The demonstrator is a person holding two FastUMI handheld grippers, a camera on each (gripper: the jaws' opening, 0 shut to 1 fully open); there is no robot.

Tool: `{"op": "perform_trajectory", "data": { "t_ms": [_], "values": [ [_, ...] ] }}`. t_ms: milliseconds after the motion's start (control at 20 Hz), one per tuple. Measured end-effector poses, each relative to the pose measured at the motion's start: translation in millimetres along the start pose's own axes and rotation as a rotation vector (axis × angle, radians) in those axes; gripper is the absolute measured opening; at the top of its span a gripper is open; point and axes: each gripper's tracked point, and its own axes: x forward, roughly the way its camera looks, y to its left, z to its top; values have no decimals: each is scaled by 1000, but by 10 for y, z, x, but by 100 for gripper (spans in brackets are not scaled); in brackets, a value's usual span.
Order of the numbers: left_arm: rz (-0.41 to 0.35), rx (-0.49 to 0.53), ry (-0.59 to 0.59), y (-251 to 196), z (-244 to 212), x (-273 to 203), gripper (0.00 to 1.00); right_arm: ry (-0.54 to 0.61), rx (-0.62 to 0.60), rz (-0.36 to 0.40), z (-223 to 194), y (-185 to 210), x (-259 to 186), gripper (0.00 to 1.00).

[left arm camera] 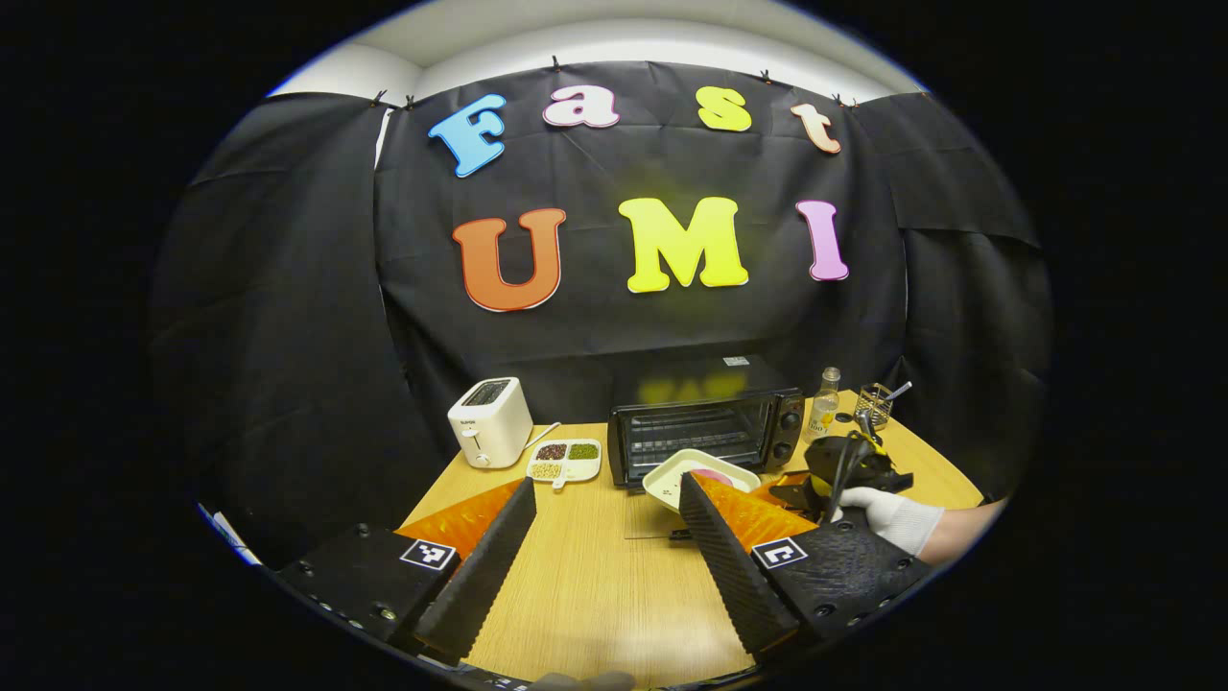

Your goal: Open the electric oven with the left hand, put the food in, and close the electric oven.

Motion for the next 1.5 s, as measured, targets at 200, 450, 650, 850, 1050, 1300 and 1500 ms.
{"op": "perform_trajectory", "data": {
  "t_ms": [200,450,650,850,1050,1300,1500],
  "values": [
    [33,7,19,100,-89,18,97,-37,8,-10,189,52,251,4],
    [63,-25,44,168,-184,81,98,-112,29,-6,640,203,441,0],
    [97,-33,54,254,-209,174,98,-206,12,-3,1072,267,581,4],
    [137,-48,85,322,-312,276,98,-261,-52,100,1288,517,673,2],
    [154,-71,87,341,-345,273,97,-237,-54,190,1258,677,722,12],
    [140,-62,72,322,-334,282,97,-259,-50,187,1304,608,495,67],
    [107,-56,58,244,-355,282,97,-269,-115,131,1297,410,167,83]
  ]
}}
